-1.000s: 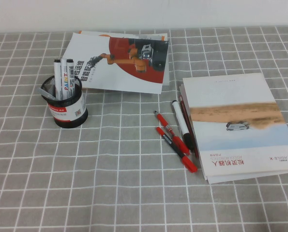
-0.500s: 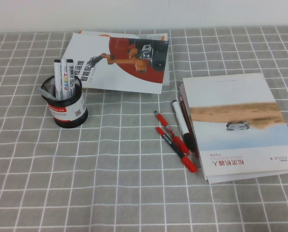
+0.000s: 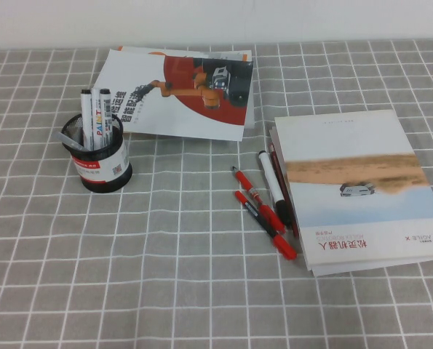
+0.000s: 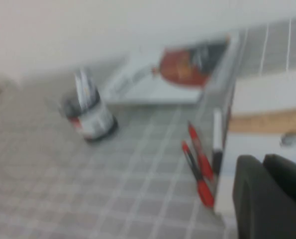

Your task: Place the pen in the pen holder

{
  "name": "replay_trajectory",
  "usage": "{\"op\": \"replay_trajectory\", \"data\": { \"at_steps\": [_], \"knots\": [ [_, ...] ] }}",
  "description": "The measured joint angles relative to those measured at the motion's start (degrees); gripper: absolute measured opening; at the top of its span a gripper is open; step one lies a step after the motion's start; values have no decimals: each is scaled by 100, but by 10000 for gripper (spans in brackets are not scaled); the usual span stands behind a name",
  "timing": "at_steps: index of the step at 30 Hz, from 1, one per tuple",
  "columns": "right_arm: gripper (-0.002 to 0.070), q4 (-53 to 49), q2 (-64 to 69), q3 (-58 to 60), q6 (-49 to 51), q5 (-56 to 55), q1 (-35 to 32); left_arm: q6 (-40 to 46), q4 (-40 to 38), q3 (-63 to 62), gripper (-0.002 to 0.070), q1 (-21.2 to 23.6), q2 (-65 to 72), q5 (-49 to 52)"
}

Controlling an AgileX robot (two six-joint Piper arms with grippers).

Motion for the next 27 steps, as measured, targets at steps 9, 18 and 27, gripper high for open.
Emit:
{"op": "replay_trajectory", "data": {
  "at_steps": [9, 18, 27],
  "knots": [
    [-12, -2078, 3497, -2452, 432, 2112, 0, 0, 0, 0, -4, 0, 0, 0],
    [-13, -4387, 6211, -3954, 1927, 2982, 1378, 0, 0, 0, -4, 0, 0, 0],
    [-12, -5831, 7639, -5717, 2849, 3248, 2732, 0, 0, 0, -4, 0, 0, 0]
  ]
}}
